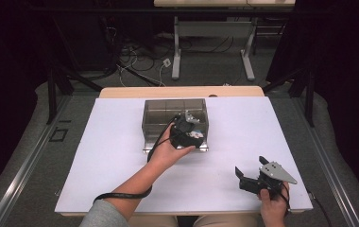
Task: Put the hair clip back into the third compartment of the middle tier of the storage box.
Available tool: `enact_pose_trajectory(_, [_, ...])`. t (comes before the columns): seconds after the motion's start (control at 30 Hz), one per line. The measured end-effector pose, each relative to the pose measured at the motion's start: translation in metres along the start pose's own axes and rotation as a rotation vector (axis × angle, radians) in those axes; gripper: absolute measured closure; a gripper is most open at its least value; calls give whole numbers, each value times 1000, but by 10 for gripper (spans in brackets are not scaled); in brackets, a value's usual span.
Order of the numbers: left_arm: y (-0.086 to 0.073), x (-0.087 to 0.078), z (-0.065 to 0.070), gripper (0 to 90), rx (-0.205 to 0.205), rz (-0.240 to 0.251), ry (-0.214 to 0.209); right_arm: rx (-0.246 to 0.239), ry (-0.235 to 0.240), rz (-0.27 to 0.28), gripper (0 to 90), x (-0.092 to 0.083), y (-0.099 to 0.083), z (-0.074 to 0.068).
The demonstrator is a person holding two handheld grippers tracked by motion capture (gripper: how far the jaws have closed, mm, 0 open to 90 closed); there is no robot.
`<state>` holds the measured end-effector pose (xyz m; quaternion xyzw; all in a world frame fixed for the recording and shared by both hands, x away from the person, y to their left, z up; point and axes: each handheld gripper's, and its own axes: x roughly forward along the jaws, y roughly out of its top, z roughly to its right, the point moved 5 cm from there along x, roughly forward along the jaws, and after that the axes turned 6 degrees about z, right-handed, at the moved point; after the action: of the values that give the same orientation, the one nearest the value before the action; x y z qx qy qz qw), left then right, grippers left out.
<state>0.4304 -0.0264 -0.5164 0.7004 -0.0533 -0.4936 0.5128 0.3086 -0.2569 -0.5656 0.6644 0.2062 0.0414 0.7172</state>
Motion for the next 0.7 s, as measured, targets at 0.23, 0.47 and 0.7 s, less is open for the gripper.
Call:
enact_pose_trajectory(0.23, [-1, 1, 1, 320, 6, 4, 6, 0, 0, 4, 42, 0, 0, 0])
enact_pose_trajectory(0.47, [0, 1, 2, 279, 16, 12, 1, 1, 0, 5, 42, 0, 0, 0])
enact_pose_trajectory(0.7, [0, -1, 3, 228, 13, 28, -12, -3, 0, -3, 42, 0, 0, 0])
